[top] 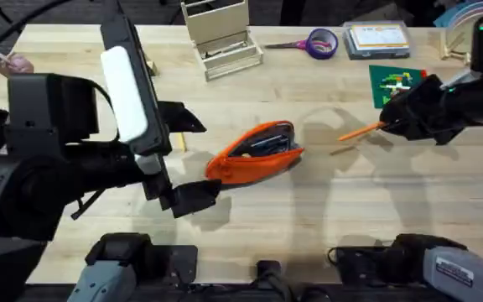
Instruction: Unzip the bag, pick up the pens from the table one at a time and place them inside, then zip the bag closed.
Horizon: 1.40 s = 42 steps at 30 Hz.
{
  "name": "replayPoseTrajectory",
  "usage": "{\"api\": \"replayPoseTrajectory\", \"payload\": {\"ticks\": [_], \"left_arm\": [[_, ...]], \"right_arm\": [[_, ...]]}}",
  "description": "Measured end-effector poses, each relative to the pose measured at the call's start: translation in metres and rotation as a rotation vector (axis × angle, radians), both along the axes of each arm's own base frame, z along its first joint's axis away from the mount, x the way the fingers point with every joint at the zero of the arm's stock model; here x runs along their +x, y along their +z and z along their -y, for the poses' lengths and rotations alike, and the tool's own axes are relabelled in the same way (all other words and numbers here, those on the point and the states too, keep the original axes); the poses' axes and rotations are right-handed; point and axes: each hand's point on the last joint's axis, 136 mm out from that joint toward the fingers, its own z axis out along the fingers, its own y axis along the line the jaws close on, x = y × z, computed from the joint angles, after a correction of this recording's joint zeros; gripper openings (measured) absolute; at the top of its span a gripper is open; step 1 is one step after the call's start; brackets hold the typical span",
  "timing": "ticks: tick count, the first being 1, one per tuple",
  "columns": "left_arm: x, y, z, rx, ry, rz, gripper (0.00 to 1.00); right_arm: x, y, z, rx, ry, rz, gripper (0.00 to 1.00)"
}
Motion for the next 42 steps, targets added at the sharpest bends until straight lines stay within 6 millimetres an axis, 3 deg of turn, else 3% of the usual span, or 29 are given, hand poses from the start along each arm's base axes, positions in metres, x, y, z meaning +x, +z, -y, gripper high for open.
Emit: {"api": "replayPoseTrajectory", "payload": {"ticks": [10,19,32,42], "left_arm": [[0.0,0.0,0.0,0.0,0.0,0.0,0.993],[0.0,0.0,0.0,0.0,0.0,0.0,0.993],[0.0,0.0,0.0,0.0,0.0,0.0,0.993],[0.0,0.0,0.0,0.0,0.0,0.0,0.993]], "right_arm": [[0.002,0.011,-0.029,0.111,-0.009,0.043,0.034],[0.015,0.023,-0.085,0.19,0.055,0.112,0.036],[0.002,0.02,-0.131,0.166,0.073,0.101,0.034],[0.002,-0.004,-0.165,0.148,0.096,0.049,0.034]]}}
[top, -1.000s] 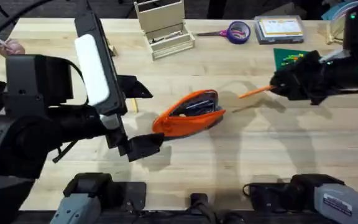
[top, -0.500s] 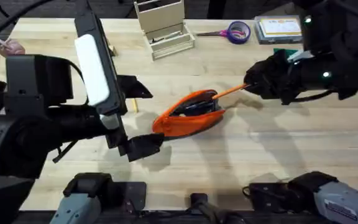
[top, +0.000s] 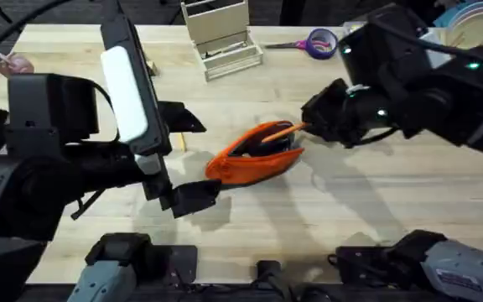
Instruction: Unzip the bag, pick up the pens from the table one at a time and place them inside, then zip the bag closed.
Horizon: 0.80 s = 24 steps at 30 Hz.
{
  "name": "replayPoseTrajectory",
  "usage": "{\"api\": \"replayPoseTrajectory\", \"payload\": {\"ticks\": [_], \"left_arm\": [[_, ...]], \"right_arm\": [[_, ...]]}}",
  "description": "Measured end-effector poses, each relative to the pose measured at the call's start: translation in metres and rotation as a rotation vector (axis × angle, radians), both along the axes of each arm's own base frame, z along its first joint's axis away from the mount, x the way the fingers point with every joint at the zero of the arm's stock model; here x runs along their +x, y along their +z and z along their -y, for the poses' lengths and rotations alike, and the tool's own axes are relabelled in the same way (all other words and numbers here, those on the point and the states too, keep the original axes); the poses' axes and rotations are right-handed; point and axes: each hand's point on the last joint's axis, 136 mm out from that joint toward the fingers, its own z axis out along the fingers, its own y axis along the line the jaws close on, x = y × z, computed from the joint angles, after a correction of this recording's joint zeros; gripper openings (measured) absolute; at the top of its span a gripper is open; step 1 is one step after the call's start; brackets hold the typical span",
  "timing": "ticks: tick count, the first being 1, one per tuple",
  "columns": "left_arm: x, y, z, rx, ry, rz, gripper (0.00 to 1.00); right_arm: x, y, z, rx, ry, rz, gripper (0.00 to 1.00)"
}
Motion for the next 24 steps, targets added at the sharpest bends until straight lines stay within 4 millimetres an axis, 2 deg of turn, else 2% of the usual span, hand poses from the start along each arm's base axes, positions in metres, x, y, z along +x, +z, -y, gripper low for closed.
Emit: {"api": "replayPoseTrajectory", "payload": {"ticks": [9,17,21,24], "left_arm": [[0.0,0.0,0.0,0.0,0.0,0.0,0.993],[0.0,0.0,0.0,0.0,0.0,0.0,0.993],[0.0,0.0,0.0,0.0,0.0,0.0,0.993],[0.0,0.0,0.0,0.0,0.0,0.0,0.993]], "right_arm": [[-0.001,-0.008,-0.028,0.105,-0.119,-0.044,0.034],[-0.007,-0.018,-0.043,0.115,-0.126,-0.08,0.034],[-0.011,-0.022,-0.047,0.109,-0.116,-0.091,0.034],[-0.016,-0.029,-0.043,0.081,-0.119,-0.123,0.034]]}}
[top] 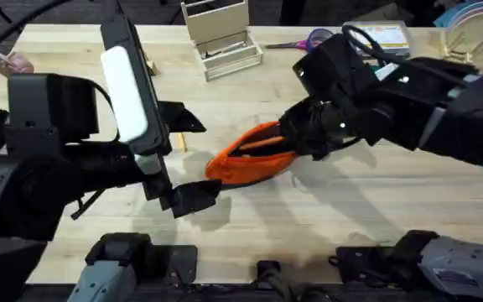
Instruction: Unzip the bag, pick up the pens from the table one at a time and place them inside, then zip the bag closed.
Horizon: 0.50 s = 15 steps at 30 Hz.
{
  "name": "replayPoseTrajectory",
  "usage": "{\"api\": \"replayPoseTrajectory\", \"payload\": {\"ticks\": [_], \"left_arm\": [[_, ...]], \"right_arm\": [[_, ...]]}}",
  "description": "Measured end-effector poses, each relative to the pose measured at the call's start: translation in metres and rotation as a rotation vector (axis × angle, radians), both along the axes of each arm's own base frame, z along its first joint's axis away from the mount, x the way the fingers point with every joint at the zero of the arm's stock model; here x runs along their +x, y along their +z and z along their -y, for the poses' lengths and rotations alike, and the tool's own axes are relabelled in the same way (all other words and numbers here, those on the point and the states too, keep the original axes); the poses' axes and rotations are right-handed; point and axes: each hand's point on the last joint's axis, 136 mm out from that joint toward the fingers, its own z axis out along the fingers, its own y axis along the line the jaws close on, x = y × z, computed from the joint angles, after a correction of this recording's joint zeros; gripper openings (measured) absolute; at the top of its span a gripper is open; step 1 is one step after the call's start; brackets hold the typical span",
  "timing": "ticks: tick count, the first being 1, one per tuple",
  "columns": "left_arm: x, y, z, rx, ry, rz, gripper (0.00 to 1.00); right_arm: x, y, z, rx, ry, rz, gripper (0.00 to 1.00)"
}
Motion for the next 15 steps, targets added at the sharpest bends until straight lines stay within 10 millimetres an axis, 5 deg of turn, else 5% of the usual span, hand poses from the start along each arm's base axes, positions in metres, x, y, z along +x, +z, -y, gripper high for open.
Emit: {"api": "replayPoseTrajectory", "payload": {"ticks": [6,15], "left_arm": [[0.0,0.0,0.0,0.0,0.0,0.0,0.993],[0.0,0.0,0.0,0.0,0.0,0.0,0.993]], "right_arm": [[0.001,-0.001,0.003,-0.022,-0.005,0.006,0.031],[-0.002,-0.002,-0.024,0.004,0.064,0.037,0.032]]}}
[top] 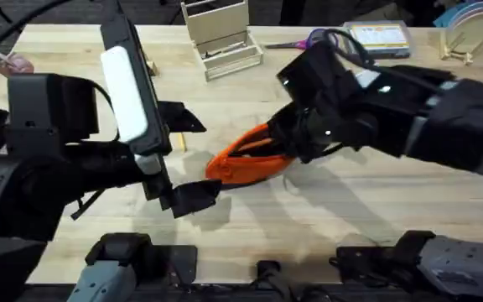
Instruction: Unzip the bag, pick up the pens from the table one at a time and place them inside, then zip the bag closed.
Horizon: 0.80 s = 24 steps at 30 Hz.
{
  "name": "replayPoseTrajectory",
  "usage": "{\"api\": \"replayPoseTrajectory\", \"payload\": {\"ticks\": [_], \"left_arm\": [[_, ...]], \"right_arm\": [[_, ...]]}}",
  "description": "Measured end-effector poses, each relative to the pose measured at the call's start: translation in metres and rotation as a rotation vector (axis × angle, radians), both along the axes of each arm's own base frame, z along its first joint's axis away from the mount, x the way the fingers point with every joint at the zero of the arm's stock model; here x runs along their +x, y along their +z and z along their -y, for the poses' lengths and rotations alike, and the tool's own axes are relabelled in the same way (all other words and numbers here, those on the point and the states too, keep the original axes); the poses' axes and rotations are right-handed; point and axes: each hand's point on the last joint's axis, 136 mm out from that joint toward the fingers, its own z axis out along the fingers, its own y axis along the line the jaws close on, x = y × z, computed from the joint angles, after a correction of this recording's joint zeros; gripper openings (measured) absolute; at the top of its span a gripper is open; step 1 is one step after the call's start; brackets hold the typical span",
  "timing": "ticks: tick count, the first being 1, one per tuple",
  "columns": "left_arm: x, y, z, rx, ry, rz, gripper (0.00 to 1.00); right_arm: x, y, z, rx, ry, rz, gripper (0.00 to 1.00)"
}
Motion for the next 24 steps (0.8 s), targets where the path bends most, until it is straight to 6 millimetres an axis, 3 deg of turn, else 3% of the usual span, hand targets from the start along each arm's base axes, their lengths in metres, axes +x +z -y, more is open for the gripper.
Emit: {"api": "replayPoseTrajectory", "payload": {"ticks": [10,11,16,18,24], "left_arm": [[0.0,0.0,0.0,0.0,0.0,0.0,0.993],[0.0,0.0,0.0,0.0,0.0,0.0,0.993],[0.0,0.0,0.0,0.0,0.0,0.0,0.993],[0.0,0.0,0.0,0.0,0.0,0.0,0.993],[0.0,0.0,0.0,0.0,0.0,0.0,0.993]], "right_arm": [[-0.004,-0.015,-0.007,-0.027,0.024,-0.029,0.041],[-0.004,-0.015,-0.007,-0.026,0.023,-0.029,0.107],[-0.004,-0.014,-0.008,-0.023,0.02,-0.028,0.765],[-0.003,-0.014,-0.008,-0.024,0.022,-0.027,0.968],[-0.003,-0.014,-0.008,-0.023,0.021,-0.027,0.996]]}}
